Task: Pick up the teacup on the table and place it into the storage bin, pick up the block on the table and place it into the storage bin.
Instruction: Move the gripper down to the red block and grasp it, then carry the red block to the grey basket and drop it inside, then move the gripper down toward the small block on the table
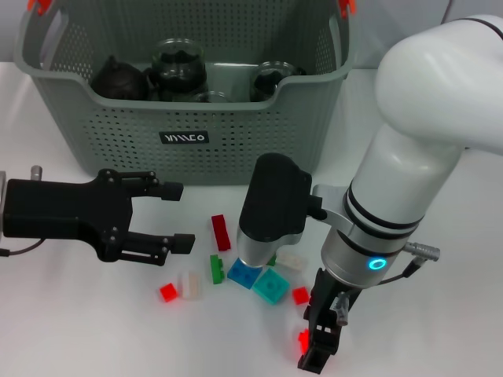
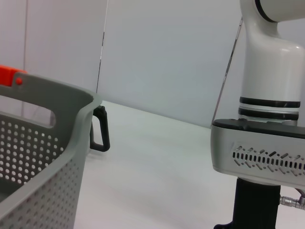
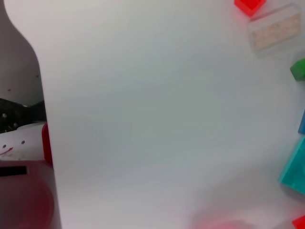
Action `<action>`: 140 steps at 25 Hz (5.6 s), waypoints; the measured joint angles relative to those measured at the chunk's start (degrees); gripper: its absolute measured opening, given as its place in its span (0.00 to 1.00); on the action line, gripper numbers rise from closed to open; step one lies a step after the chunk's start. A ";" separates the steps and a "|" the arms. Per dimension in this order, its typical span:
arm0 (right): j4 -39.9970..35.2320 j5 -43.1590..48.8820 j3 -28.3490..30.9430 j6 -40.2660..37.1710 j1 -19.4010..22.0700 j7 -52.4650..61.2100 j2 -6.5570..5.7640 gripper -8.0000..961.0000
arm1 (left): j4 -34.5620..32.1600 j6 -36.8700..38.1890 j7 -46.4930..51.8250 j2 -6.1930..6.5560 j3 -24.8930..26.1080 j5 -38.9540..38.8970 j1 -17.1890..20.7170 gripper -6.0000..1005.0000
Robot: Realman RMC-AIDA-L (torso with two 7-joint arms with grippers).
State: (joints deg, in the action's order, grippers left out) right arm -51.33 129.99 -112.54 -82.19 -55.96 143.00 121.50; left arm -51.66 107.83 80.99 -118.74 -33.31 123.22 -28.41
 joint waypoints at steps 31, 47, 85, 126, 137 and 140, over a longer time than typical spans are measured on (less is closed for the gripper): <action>-1.10 0.09 -2.11 0.46 0.30 1.32 -0.04 0.50 | 1.22 -0.13 -0.71 0.00 -0.01 0.00 0.02 0.84; -0.97 0.09 -2.26 0.35 0.52 1.31 -0.04 0.50 | 1.30 -0.17 -0.75 0.00 -0.01 0.00 0.11 0.84; -22.93 7.62 29.16 -17.68 7.96 -0.86 -1.57 0.47 | 0.85 1.06 -0.75 0.18 1.99 0.42 0.53 0.84; 7.24 13.34 51.44 24.44 -11.21 -15.35 -4.50 0.63 | 1.30 1.14 -1.46 0.52 1.66 0.89 -0.80 0.84; -19.22 3.12 51.45 2.86 -0.28 -15.35 -3.24 0.97 | 1.23 1.14 -1.60 0.62 1.85 1.14 -0.76 0.84; -27.34 1.64 51.34 -4.91 4.16 -14.33 -2.43 0.98 | 1.27 0.88 -1.66 0.61 1.77 1.35 -0.77 0.84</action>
State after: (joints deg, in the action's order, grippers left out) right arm -78.67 131.64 -61.19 -87.11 -51.80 128.67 119.07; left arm -50.39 108.72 79.33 -118.12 -31.53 124.57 -29.18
